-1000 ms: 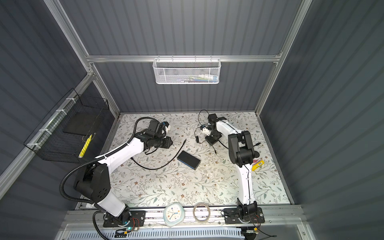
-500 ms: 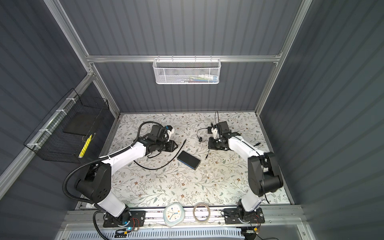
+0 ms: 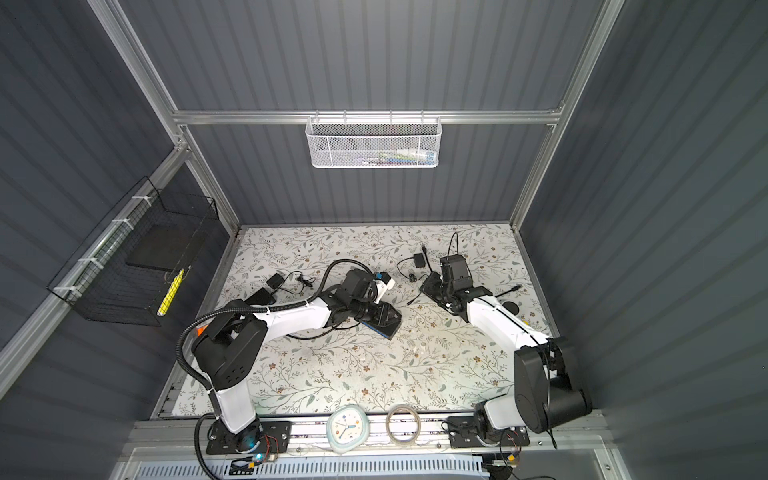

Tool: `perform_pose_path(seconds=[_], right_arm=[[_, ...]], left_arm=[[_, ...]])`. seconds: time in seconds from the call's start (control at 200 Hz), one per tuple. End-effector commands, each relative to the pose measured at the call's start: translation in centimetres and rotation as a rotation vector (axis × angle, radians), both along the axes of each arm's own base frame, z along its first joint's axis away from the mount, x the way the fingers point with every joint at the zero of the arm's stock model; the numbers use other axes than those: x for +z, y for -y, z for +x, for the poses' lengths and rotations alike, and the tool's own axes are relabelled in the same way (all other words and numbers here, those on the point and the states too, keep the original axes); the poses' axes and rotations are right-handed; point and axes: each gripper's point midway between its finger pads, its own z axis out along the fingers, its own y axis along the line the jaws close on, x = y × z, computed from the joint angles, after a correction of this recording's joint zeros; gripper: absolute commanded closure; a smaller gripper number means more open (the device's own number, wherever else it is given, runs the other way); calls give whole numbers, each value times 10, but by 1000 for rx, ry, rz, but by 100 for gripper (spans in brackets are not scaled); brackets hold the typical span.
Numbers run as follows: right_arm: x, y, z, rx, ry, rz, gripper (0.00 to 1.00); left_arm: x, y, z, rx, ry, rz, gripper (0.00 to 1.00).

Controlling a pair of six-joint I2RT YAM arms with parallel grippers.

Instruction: Insert the plug into the switch port

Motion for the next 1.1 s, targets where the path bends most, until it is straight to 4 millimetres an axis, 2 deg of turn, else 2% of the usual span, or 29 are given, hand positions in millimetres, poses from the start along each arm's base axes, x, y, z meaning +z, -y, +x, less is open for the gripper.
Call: perform_pose_path(seconds=[0.0,0.24,0.555,0.765,0.986,1.096], right_arm=[[2,1,1,-36,15,20,100],[0,-2,-2,-19,12,32,100],[3,-4,-5,-7,17,43,100],[-2,-6,-7,0,5,44,100],[-4,-6,-7,4,-1,44,100],[-6,-6,-9,25,-8,19,100]], left_arm=[[23,19,2,-29,12,-99,64],[29,26,6,-46,27,-130,64],[19,32,8,-66,16,-124,73],[22,32,11,-56,32,-124,85],[23,34,12,-60,28,-145,92],[27,34,10,-71,35,-151,100]])
